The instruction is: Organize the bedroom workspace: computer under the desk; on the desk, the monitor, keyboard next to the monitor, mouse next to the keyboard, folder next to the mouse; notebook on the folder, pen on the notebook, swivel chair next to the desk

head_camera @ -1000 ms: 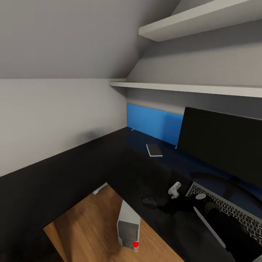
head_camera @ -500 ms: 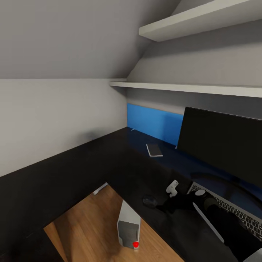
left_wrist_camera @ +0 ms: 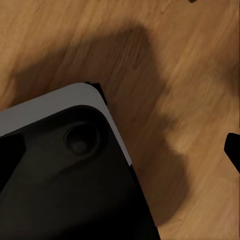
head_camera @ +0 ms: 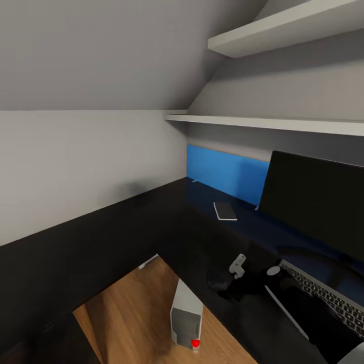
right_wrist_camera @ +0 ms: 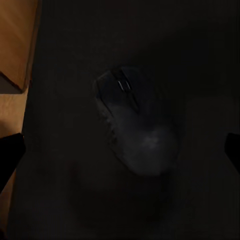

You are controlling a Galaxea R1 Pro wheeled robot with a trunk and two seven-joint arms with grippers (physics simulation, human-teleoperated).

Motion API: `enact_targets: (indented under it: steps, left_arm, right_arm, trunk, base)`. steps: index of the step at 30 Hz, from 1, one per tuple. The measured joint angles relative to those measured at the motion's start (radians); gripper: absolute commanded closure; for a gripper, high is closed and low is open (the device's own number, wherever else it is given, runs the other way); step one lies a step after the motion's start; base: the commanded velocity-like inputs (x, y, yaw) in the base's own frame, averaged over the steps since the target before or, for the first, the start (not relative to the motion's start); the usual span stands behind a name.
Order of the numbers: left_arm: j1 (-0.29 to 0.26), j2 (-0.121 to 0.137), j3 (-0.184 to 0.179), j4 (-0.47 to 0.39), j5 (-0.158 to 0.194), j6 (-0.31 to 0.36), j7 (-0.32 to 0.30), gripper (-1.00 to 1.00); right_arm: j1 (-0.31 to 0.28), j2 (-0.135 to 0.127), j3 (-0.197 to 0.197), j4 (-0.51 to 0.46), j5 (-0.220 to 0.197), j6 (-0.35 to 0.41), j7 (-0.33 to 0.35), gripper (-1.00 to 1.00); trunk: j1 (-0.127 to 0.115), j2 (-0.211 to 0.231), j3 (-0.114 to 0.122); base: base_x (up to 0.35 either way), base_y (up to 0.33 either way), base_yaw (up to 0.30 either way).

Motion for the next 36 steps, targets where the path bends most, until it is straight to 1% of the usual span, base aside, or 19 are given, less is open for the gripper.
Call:
enact_targets:
  steps: [4,6,9,14,16,19,22,24,27,29,30,31,36]
  left_arm:
    - [0.000,0.002,0.000,0.001,0.002,0.001,0.000,-1.00]
    - [0.000,0.000,0.001,0.001,0.007,0.002,0.001,-1.00]
    - [0.000,0.001,0.003,0.001,0.055,0.002,0.003,-1.00]
    - [0.000,0.004,0.004,0.003,0.153,0.001,0.011,-1.00]
    - [0.000,0.005,0.004,0.009,0.172,-0.001,0.013,-1.00]
    - [0.000,0.006,0.004,0.037,0.187,-0.002,0.009,-1.00]
    - [0.000,0.006,0.004,0.051,0.189,-0.004,0.007,-1.00]
    - [0.000,0.004,0.005,0.061,0.191,-0.030,0.005,-1.00]
    - [0.000,0.005,0.011,0.065,0.204,-0.043,0.005,-1.00]
    - [0.000,0.005,0.024,0.066,0.212,-0.044,0.007,-1.00]
    - [0.000,0.004,0.042,0.067,0.225,-0.043,0.009,-1.00]
    - [0.000,0.004,0.050,0.067,0.232,-0.043,0.011,-1.00]
    - [0.000,0.004,0.073,0.067,0.250,-0.042,0.016,-1.00]
  right_arm:
    - [0.000,0.001,0.002,0.022,0.008,0.000,-0.001,-1.00]
    - [0.000,0.006,0.002,0.028,0.011,0.000,-0.001,-1.00]
    - [-0.001,0.025,0.002,0.056,0.029,0.001,-0.002,-1.00]
    - [-0.007,0.054,0.002,0.088,0.071,0.002,-0.004,-1.00]
    - [-0.008,0.060,0.001,0.094,0.083,0.002,-0.004,-1.00]
    - [-0.009,0.064,0.001,0.098,0.091,0.003,-0.003,-1.00]
    - [-0.010,0.065,0.000,0.099,0.092,0.003,0.000,-1.00]
    - [-0.011,0.066,0.000,0.100,0.093,0.003,0.002,-1.00]
    - [-0.011,0.066,0.000,0.100,0.093,0.003,0.003,-1.00]
    - [-0.011,0.066,0.000,0.100,0.093,0.004,0.003,-1.00]
    - [-0.011,0.066,0.000,0.100,0.093,0.004,0.004,-1.00]
    - [-0.012,0.066,0.000,0.100,0.093,0.005,0.007,-1.00]
    - [-0.016,0.066,0.000,0.100,0.094,0.010,0.042,-1.00]
  trunk:
    - [0.000,0.000,0.000]
    - [0.000,0.000,0.000]
    - [0.000,0.000,0.000]
    - [0.000,0.000,0.000]
    - [0.000,0.000,0.000]
    - [0.000,0.000,0.000]
    - [0.000,0.000,0.000]
    - [0.000,0.000,0.000]
    - [0.000,0.000,0.000]
    - [0.000,0.000,0.000]
    - [0.000,0.000,0.000]
    - [0.000,0.000,0.000]
    - [0.000,0.000,0.000]
  base:
    - [0.142,-0.045,0.013]
    - [0.064,-0.021,0.006]
    - [0.033,-0.010,0.003]
    - [0.013,-0.004,0.001]
    - [0.004,-0.001,0.000]
    - [0.042,0.007,0.000]
    - [0.161,0.041,0.000]
    - [0.089,0.021,0.000]
    - [0.033,0.008,0.000]
    - [0.017,0.004,0.000]
    - [0.011,0.002,0.000]
    - [0.008,0.002,0.000]
    - [0.004,0.001,0.000]
